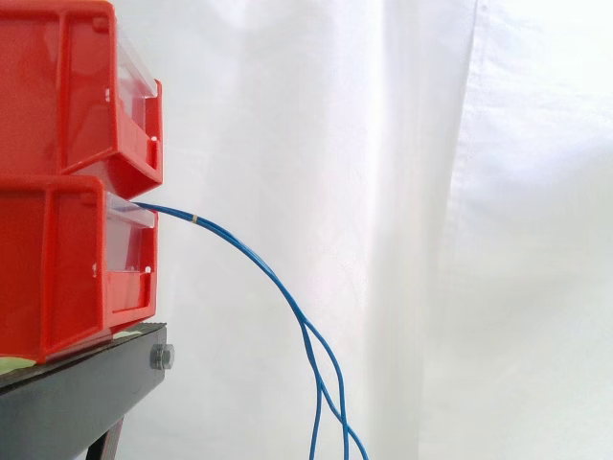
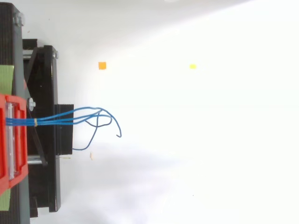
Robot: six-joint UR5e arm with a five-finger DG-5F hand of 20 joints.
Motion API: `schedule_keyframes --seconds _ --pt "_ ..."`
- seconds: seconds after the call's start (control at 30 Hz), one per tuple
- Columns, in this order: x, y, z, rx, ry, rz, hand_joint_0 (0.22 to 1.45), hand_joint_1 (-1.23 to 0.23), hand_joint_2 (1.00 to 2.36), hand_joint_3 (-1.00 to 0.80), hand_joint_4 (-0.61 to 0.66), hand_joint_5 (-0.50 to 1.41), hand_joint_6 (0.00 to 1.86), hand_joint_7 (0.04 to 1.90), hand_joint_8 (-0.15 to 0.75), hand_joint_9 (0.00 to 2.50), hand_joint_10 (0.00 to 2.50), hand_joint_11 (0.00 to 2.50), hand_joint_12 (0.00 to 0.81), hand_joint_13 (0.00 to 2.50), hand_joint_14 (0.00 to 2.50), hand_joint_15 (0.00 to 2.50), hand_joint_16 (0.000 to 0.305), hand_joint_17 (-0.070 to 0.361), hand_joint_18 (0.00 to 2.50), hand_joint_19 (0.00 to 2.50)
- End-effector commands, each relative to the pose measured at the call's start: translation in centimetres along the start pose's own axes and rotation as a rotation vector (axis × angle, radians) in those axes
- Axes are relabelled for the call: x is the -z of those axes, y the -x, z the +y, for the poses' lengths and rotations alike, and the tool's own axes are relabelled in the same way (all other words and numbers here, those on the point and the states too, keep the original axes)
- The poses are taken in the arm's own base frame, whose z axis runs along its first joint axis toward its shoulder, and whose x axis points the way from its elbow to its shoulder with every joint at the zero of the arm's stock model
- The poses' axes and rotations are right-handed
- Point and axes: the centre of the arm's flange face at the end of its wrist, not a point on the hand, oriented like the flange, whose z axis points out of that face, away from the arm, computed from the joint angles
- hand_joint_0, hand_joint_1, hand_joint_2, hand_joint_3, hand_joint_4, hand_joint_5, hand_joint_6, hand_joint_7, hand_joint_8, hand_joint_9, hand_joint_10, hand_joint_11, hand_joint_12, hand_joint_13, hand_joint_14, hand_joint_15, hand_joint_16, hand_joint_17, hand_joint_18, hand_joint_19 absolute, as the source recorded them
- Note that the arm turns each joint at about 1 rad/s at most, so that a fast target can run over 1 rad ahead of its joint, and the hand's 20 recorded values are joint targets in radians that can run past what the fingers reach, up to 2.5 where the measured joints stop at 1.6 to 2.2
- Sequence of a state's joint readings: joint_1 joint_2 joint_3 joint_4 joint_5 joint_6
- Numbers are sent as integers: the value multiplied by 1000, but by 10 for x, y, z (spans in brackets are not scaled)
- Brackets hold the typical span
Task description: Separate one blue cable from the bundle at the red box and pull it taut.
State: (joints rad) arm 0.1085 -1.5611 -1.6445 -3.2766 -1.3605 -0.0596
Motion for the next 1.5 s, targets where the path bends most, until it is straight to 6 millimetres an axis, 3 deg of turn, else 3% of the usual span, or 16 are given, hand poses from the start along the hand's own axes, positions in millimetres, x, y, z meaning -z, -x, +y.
schedule_keyframes --seconds 0.0,0.57,0.7,0.87,1.17,1.47 --pt "0 0 0 -1 1 0 541 -611 1003 -453 205 -207 502 806 272 569 8 366 346 564 11 348 49 110 378 484" --pt "-3 0 0 0 8 -12 548 -608 1004 -443 218 -203 502 804 279 592 9 380 347 589 12 353 50 112 411 500" --pt "-35 -4 -26 -9 -10 -45 549 -608 1003 -443 219 -202 502 803 279 594 9 381 348 591 13 353 49 111 412 500" --pt "-56 -9 -42 -15 -3 -47 552 -608 1003 -443 221 -202 502 807 280 597 9 373 348 592 12 354 49 111 412 500" --pt "-90 -14 -54 -20 97 -92 553 -610 1003 -441 226 -200 502 804 281 601 9 383 349 598 12 354 49 110 419 493" --pt "-123 -22 -82 18 121 -113 554 -610 1004 -443 232 -198 502 803 282 601 9 383 350 594 12 353 49 110 420 499"
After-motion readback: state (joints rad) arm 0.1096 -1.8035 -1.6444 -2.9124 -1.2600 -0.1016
